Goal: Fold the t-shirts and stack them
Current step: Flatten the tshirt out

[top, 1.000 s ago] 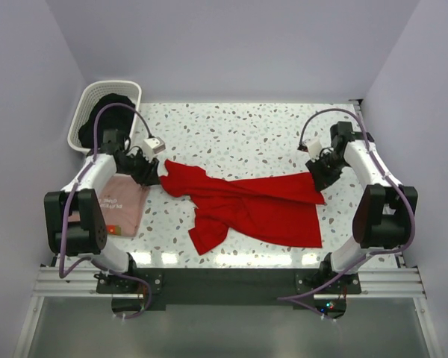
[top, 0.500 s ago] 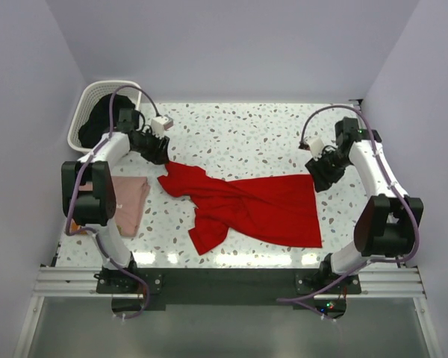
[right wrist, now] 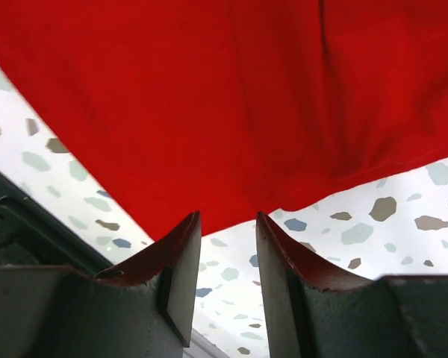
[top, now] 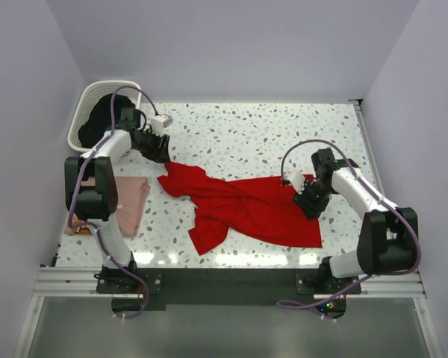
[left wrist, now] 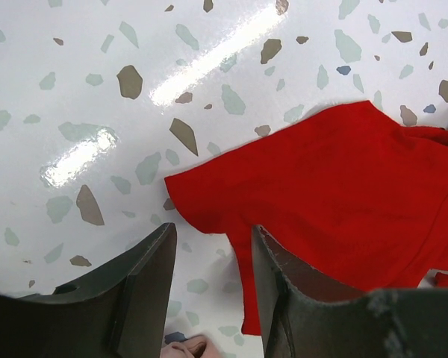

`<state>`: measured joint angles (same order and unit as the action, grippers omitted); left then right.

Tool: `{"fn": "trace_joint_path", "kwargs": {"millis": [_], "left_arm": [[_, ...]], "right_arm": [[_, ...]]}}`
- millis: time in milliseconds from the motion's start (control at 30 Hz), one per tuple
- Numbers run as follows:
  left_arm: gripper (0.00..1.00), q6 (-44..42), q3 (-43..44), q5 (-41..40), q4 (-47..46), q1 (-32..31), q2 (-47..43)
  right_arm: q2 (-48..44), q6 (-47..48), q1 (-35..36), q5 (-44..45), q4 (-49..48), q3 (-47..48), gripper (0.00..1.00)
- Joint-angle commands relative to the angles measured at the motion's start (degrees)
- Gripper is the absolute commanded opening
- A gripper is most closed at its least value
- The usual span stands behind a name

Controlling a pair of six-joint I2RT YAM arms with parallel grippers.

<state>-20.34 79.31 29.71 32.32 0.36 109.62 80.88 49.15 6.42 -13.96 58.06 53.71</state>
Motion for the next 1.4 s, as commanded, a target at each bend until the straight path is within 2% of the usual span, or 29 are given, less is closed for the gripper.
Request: {"fn": "trace_joint_path", "kwargs": {"millis": [0, 200, 467, 700, 900, 1300, 1367], "left_arm": [[0.5, 0.8, 2.1, -0.1, 0.1, 0.2, -0.9], [0.5, 1.0, 2.2, 0.2, 0.0, 0.1, -0.5], [0.52, 0.2, 2.1, -0.4, 0.6, 0.2, -0.7], [0.51, -0.8, 1.4, -1.6, -0.2, 0.2, -0.6], [0.51, -0.5, 2.1, -2.6, -0.9, 0.1, 1.5], [0.53, 3.8, 3.1, -0.8, -1.5, -1.3, 6.8], [0.5, 5.1, 4.0, -0.4, -1.8, -1.3, 7.6]], "right_arm": [[0.9, 1.3, -0.2, 2.8, -7.2, -1.2, 0.4], [4.2, 1.1, -0.1, 3.3, -11.1, -2.5, 0.43], [8.6, 1.3, -0.1, 5.0, -15.0, -3.9, 0.41], [8.3, 1.5, -0.1, 5.5, -12.9, -1.8, 0.24], [6.1, 2.0, -0.1, 5.2, -7.6, 2.8, 0.01], [5.5, 0.9, -0.2, 4.2, -5.3, 5.5, 0.0], [5.3, 0.3, -0.2, 4.3, -5.3, 5.9, 0.0]]}}
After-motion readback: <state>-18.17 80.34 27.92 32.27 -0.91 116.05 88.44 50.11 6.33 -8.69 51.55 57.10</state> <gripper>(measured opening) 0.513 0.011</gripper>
